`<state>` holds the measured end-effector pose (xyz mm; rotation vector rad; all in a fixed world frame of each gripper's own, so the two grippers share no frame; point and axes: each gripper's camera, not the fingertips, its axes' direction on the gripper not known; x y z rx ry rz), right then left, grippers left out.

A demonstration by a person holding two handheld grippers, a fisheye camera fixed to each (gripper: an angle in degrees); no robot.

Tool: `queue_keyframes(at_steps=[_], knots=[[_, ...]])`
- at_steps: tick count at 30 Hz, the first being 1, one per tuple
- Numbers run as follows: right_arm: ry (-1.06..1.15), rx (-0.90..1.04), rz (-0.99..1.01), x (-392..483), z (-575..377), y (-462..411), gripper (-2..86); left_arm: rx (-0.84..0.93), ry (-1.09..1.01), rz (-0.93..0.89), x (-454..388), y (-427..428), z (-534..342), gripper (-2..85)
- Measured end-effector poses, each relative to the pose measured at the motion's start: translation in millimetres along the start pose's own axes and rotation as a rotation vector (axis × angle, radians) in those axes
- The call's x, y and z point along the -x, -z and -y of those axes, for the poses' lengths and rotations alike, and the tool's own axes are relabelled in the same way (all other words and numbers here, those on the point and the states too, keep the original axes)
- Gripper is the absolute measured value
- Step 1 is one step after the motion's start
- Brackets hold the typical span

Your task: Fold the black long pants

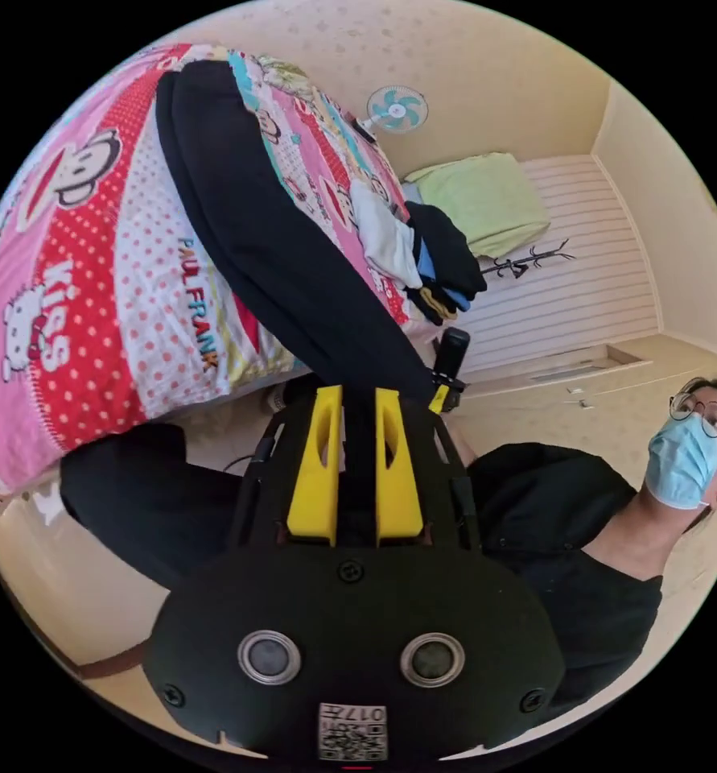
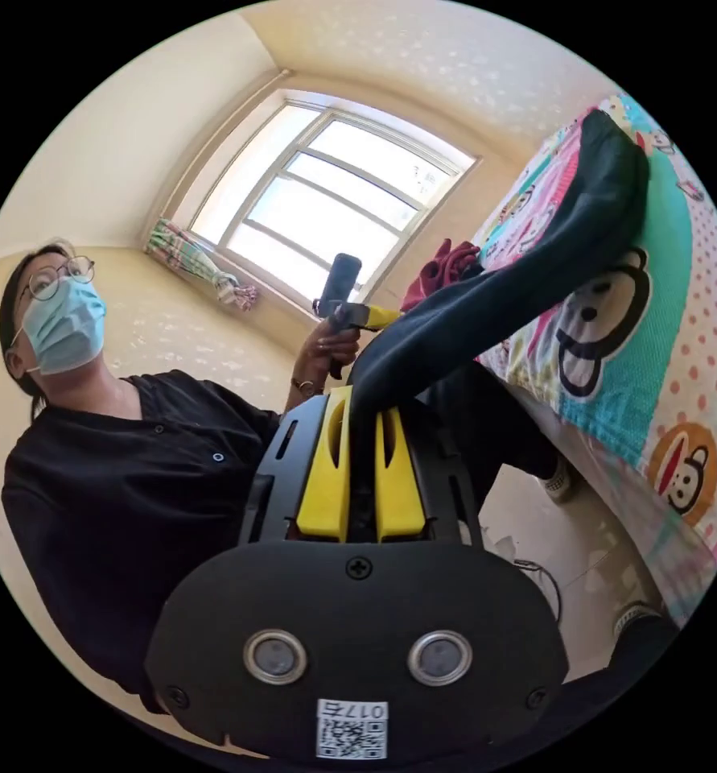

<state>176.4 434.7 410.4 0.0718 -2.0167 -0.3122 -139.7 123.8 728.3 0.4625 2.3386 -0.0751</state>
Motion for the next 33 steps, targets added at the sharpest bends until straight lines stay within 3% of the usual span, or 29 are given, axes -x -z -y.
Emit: queue_keyframes(at_steps=[4, 9, 10, 13, 15, 18, 20, 22, 26, 28, 31, 33], knots=[[0.151, -0.040, 0.123, 55.1, -1.6, 12.5, 0.1, -0.170, -0.177, 0.215, -35.8, 56.7, 28.0, -0.5], [0.289, 0.049, 0.091, 122.4, -1.5, 0.6, 0.2, -0.035, -0.451, 0.399, -64.0, 7.9, 97.6, -1.0], [0.310, 0.053, 0.069, 136.0, -0.2, -1.4, 0.2, 0.078, -0.488, 0.410, -56.6, -26.6, 109.7, -1.0], [0.333, 0.022, -0.027, 159.7, 8.5, 3.2, 0.3, 0.489, -0.537, 0.284, -20.3, -138.1, 103.0, -1.0], [0.355, 0.051, -0.093, 161.6, 17.4, 4.5, 0.4, 0.490, -0.574, 0.191, -2.7, -176.7, 79.9, -1.0], [0.365, -0.012, -0.011, 142.5, 41.5, 15.4, 1.4, 0.487, -0.558, -0.133, 20.3, -215.6, 40.4, -1.0], [0.302, -0.086, 0.047, 113.5, 64.4, 26.6, 2.7, 0.432, -0.495, -0.395, 41.8, -217.9, 22.9, -1.0], [0.164, -0.162, 0.009, 59.0, 100.1, 37.9, 4.8, 0.286, -0.358, -0.436, 70.6, -201.5, 16.6, -1.0], [-0.149, -0.168, -0.185, -48.2, 148.1, 40.1, 13.8, -0.078, 0.009, -0.369, 146.3, -135.8, -10.4, -1.0], [-0.296, -0.137, -0.180, -108.5, 165.3, 34.6, 18.2, -0.148, 0.039, -0.329, 158.7, -113.9, -20.0, -0.9], [-0.258, -0.154, -0.067, -117.2, 173.2, 28.4, 18.2, -0.142, 0.041, -0.210, 156.7, -94.5, -22.0, -0.8], [-0.238, -0.154, -0.112, -101.7, 169.4, 27.5, 18.4, -0.129, 0.011, -0.151, 145.6, -90.3, -16.3, -0.4]])
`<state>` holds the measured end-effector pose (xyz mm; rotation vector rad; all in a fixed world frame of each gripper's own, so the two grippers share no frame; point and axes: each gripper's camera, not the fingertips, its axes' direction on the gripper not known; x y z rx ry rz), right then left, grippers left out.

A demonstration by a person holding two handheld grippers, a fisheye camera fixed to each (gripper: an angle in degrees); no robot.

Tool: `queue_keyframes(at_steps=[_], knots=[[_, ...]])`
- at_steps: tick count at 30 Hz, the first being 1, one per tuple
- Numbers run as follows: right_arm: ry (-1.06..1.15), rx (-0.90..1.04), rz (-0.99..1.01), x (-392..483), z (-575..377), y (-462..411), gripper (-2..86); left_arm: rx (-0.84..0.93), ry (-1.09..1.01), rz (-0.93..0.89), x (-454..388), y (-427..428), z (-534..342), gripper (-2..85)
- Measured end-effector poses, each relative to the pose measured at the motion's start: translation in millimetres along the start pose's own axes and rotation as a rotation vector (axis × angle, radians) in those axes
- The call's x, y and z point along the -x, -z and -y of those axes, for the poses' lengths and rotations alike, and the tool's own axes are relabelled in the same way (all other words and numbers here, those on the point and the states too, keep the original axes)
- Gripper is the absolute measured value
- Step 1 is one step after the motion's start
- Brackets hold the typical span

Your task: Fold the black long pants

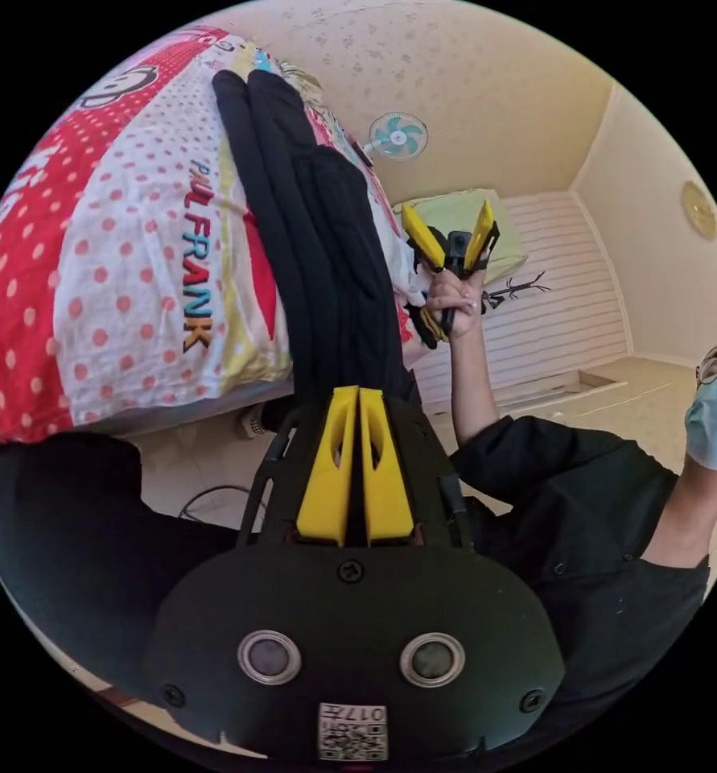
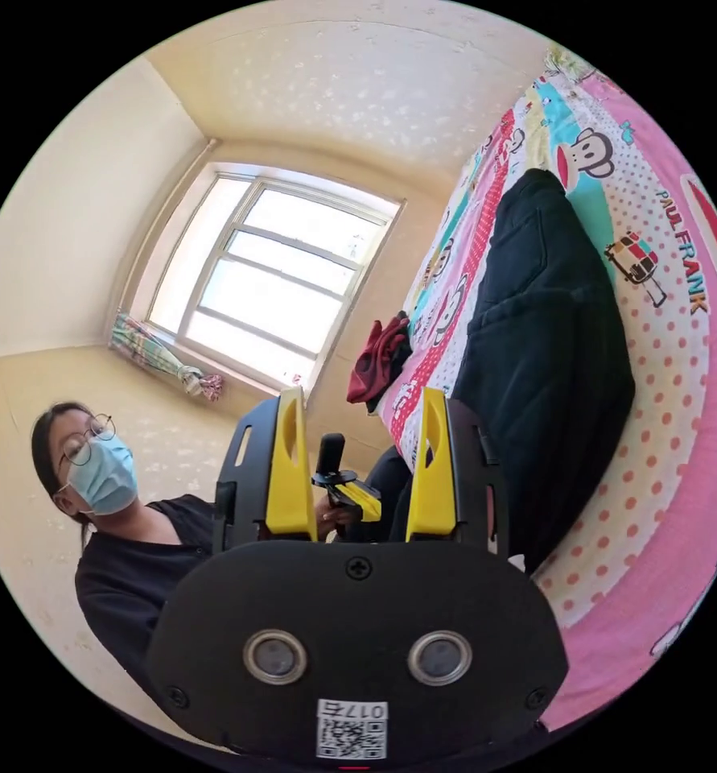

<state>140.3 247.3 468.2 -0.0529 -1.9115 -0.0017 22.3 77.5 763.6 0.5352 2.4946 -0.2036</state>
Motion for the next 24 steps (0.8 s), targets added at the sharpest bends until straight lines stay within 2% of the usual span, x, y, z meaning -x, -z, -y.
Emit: queue_keyframes(at_steps=[3, 5, 7, 12, 14, 15, 17, 19, 21, 24], knots=[[-0.004, -0.024, -0.145, 22.0, -37.2, 13.2, 18.3, 0.008, -0.093, 0.060, -25.3, -7.7, 23.8, 3.4], [-0.015, -0.047, -0.308, 26.8, -67.4, 21.1, 18.2, 0.007, -0.132, 0.070, -34.6, -21.7, 54.7, 11.8], [-0.097, -0.050, -0.478, 13.2, -97.7, 21.4, 17.8, 0.003, -0.119, 0.056, -31.1, -36.7, 79.2, 15.8], [-0.085, -0.072, -0.396, -7.5, -110.5, -19.6, 13.6, 0.042, -0.007, 0.102, -8.2, -95.9, 112.5, 12.6], [-0.101, -0.076, -0.469, -6.1, -105.4, -36.7, 10.8, 0.030, -0.021, 0.212, -22.2, -99.7, 105.8, 6.5], [-0.087, -0.089, -0.500, 1.7, -103.2, -43.3, 8.7, 0.032, -0.028, 0.215, -26.2, -100.4, 103.2, 6.1], [0.012, -0.141, -0.479, 25.9, -104.5, -49.1, 7.1, -0.027, -0.071, 0.172, -49.0, -90.0, 84.6, 5.2], [0.140, -0.218, -0.375, 51.2, -106.4, -53.0, 6.9, -0.114, -0.142, 0.226, -71.9, -74.4, 65.9, 5.2], [0.085, -0.177, -0.396, 43.9, -95.3, -58.5, 7.6, -0.179, -0.154, 0.289, -78.9, -67.5, 54.7, 5.5], [-0.047, -0.081, -0.557, 22.9, -89.9, -58.7, 10.5, -0.059, -0.029, 0.300, -35.2, -99.5, 71.0, 8.3]])
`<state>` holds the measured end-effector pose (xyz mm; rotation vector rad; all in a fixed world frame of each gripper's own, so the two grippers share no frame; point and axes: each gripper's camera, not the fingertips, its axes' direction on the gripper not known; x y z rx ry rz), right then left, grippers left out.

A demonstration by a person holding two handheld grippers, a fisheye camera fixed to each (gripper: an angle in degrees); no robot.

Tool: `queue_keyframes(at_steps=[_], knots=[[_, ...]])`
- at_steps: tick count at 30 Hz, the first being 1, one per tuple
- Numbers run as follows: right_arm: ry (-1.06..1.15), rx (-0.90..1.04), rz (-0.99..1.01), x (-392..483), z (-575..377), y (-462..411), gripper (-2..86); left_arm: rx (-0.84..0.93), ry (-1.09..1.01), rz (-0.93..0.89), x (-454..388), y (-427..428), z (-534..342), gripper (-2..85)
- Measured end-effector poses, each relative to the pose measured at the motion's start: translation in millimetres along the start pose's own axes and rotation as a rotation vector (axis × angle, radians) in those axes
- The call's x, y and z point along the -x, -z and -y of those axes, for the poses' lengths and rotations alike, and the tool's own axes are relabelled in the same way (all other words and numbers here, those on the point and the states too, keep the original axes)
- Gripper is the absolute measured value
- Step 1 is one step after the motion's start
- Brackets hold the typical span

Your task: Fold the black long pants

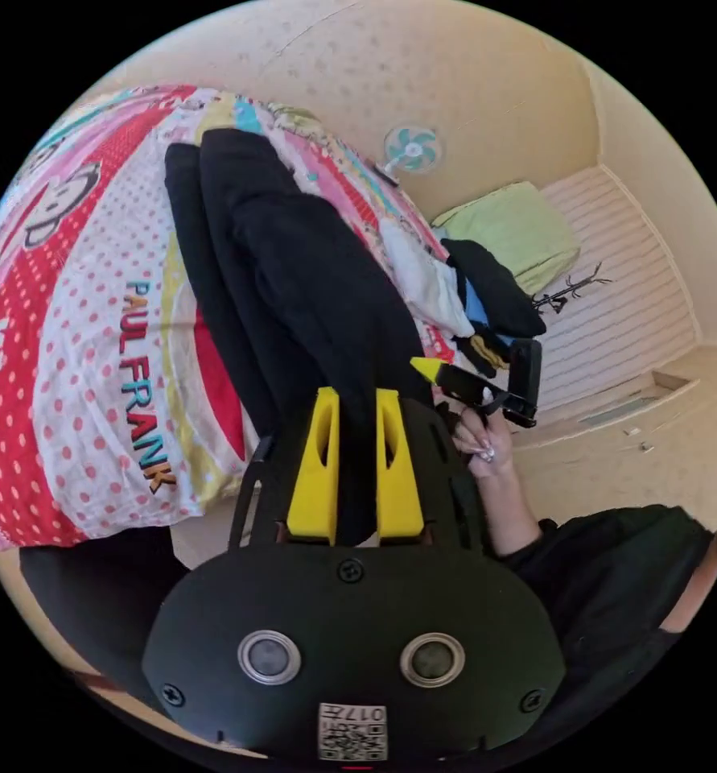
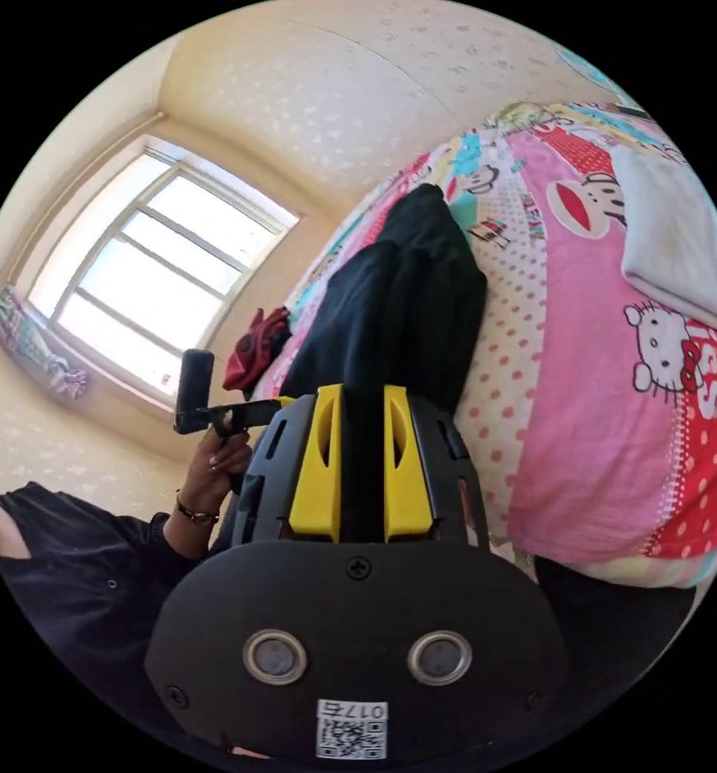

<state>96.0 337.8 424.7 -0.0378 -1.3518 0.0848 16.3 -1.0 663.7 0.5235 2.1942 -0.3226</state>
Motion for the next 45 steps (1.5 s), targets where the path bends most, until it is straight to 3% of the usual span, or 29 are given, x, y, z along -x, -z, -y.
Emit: queue_keyframes(at_steps=[1, 2, 4, 9, 12, 15, 18, 22, 25, 26, 28, 31, 33, 36, 40, 42, 45], knots=[[-0.006, 0.005, -0.028, -0.7, -7.1, 9.0, 12.8, 0.069, 0.084, -0.040, 19.9, -16.8, 2.8, 10.6], [-0.010, 0.004, -0.030, -0.7, -12.2, 15.2, 14.0, 0.026, 0.129, -0.160, 33.2, -15.0, -2.1, 10.7], [-0.110, 0.058, -0.014, -9.0, -35.7, 34.8, 17.7, -0.102, 0.163, -0.233, 41.6, 5.1, -17.3, 10.4], [-0.305, 0.230, 0.048, -53.0, -81.1, 16.5, 24.1, -0.154, 0.124, -0.029, 21.4, 42.5, -19.2, 11.1], [-0.312, 0.266, 0.219, -85.7, -78.4, -23.7, 23.5, -0.144, -0.017, 0.029, -12.8, 43.6, 7.0, 10.0], [-0.244, 0.323, 0.470, -93.5, -67.8, -46.4, 15.2, -0.081, -0.146, 0.021, -47.8, 36.4, 39.4, 8.5], [-0.088, 0.258, 0.491, -63.3, -72.2, -12.1, 9.5, -0.031, -0.276, 0.075, -80.6, 36.4, 73.6, 2.7], [0.089, 0.160, 0.588, -12.5, -68.3, 43.0, 7.7, 0.052, -0.392, 0.335, -102.1, 12.4, 115.1, -0.6], [0.277, 0.145, 0.653, 35.0, -68.1, 77.2, 7.4, 0.272, -0.446, 0.451, -100.0, -44.7, 122.1, -0.9], [0.303, 0.134, 0.665, 42.7, -69.4, 85.0, 7.4, 0.445, -0.489, 0.354, -102.5, -74.3, 110.4, -0.9], [0.364, 0.085, 0.710, 61.8, -71.9, 115.9, 7.5, 0.542, -0.566, 0.271, -118.6, -94.7, 77.8, -1.0], [0.384, 0.065, 0.753, 71.4, -58.2, 138.4, 7.9, 0.507, -0.655, 0.169, -153.5, -91.0, 24.5, -1.0], [0.297, 0.049, 0.794, 62.9, -33.5, 138.5, 8.4, 0.465, -0.612, 0.116, -161.6, -82.3, 13.0, -1.0], [0.156, 0.002, 0.834, 31.8, 25.6, 122.3, 9.6, 0.338, -0.374, -0.018, -137.6, -54.2, 29.3, -0.9], [0.011, -0.064, 0.826, -23.4, 115.3, 79.8, 16.5, 0.075, 0.087, -0.313, -54.3, 4.0, 40.1, -0.3], [-0.020, -0.113, 0.689, -36.9, 139.4, 69.6, 18.1, -0.020, 0.133, -0.365, -43.1, 25.2, 35.9, 1.0], [-0.076, -0.060, 0.419, -41.4, 166.5, 54.2, 19.4, -0.033, 0.160, -0.286, -50.6, 51.0, 37.9, 8.7]])
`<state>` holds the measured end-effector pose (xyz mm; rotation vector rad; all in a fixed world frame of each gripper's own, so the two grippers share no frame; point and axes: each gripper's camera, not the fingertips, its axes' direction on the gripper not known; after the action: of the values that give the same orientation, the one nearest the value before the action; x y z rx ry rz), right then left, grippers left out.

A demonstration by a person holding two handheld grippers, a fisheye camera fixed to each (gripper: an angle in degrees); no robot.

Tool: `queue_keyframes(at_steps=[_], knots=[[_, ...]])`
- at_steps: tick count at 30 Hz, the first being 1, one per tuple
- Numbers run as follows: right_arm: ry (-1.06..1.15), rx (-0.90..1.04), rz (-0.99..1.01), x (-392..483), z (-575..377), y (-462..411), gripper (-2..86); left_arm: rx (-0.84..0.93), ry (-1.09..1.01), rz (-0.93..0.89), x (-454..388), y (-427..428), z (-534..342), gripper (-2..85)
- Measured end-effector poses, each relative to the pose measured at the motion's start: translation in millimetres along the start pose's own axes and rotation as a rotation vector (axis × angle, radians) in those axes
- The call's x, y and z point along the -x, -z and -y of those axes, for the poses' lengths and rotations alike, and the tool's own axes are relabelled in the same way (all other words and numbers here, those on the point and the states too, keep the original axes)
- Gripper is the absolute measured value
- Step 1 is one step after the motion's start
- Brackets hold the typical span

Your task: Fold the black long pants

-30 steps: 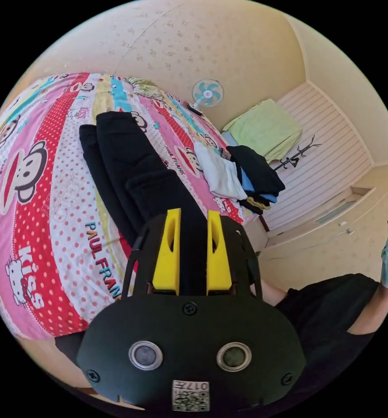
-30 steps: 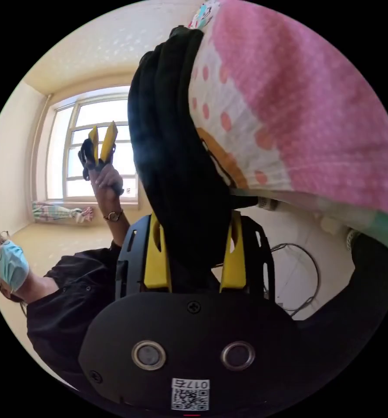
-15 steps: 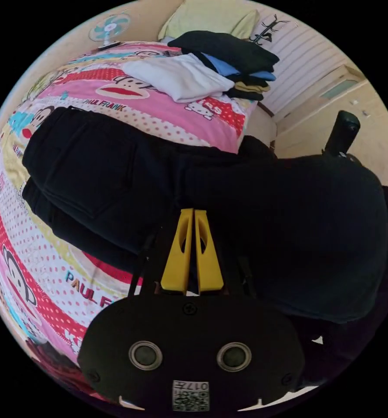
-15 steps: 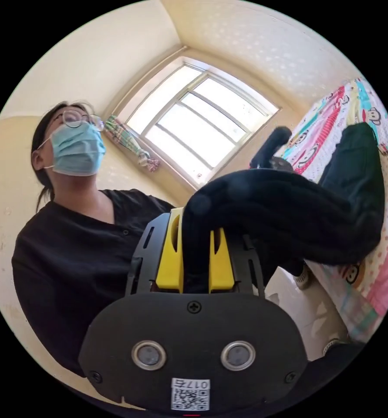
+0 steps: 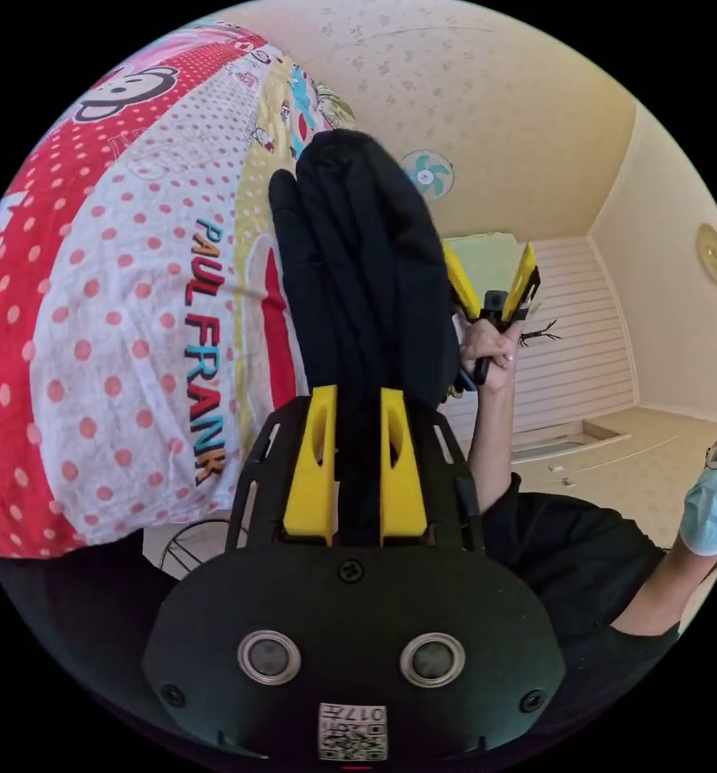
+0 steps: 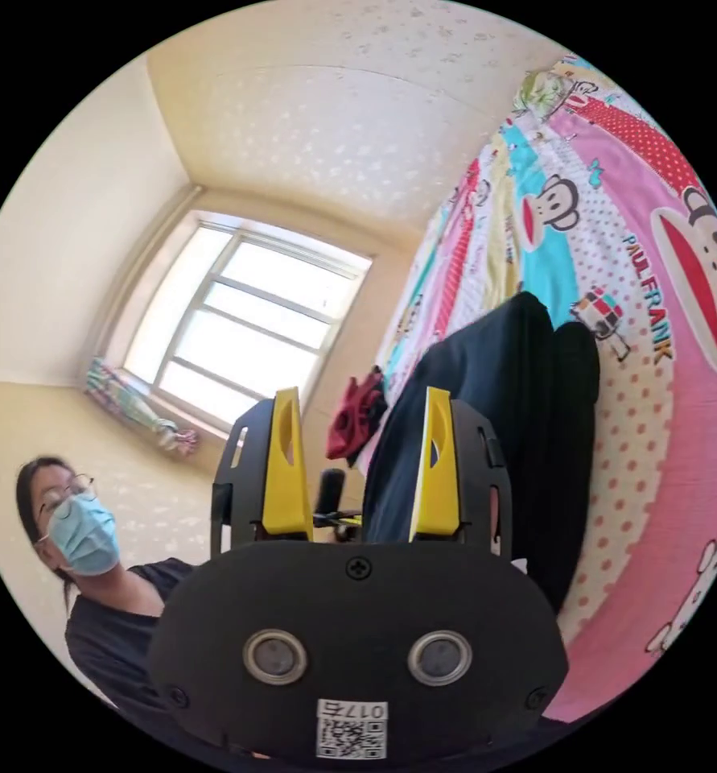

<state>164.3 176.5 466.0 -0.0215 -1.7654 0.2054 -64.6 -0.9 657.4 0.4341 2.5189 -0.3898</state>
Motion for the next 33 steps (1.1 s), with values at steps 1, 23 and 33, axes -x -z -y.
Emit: queue_keyframes(at_steps=[1, 23, 33], knots=[[-0.019, 0.046, -0.085, 0.0, 5.4, -6.6, 19.5, -0.035, 0.007, -0.005, -8.1, 12.5, 0.7, 10.0], [-0.156, 0.249, -0.172, -72.9, -109.0, 12.4, 17.6, -0.142, 0.173, -0.051, -117.4, -30.5, 31.5, 17.8], [0.057, 0.381, 0.096, 43.5, -168.6, -0.2, 11.9, -0.190, 0.052, -0.096, -226.5, 49.1, -40.0, 13.1]])
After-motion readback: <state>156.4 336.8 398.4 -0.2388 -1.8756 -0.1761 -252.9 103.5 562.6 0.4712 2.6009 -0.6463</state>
